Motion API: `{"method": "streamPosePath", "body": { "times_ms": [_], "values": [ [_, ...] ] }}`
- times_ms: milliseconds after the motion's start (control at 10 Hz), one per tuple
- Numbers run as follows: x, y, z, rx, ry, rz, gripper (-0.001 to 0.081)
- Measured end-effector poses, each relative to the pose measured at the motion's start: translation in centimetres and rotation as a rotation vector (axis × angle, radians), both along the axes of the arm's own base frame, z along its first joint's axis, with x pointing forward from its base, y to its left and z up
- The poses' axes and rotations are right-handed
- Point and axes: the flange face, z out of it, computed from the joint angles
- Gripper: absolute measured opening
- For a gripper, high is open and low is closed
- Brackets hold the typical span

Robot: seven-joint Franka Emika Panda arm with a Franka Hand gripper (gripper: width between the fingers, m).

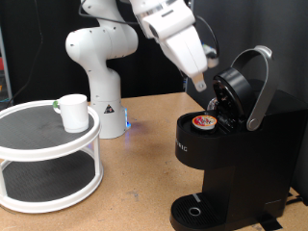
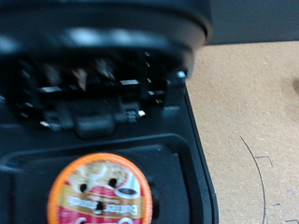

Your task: Make a cup of coffee with the keurig machine

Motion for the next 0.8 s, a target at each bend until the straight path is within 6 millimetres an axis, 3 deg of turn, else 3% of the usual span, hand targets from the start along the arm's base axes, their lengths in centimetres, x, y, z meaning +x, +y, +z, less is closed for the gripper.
{"method": "streamPosePath", "body": {
  "times_ms": [500,800],
  "values": [
    [0.4,-1.8,7.4,0.051,0.029,-0.035,0.0806],
    [0.5,-1.6,7.4,0.056,0.027,-0.017,0.0806]
  ]
}}
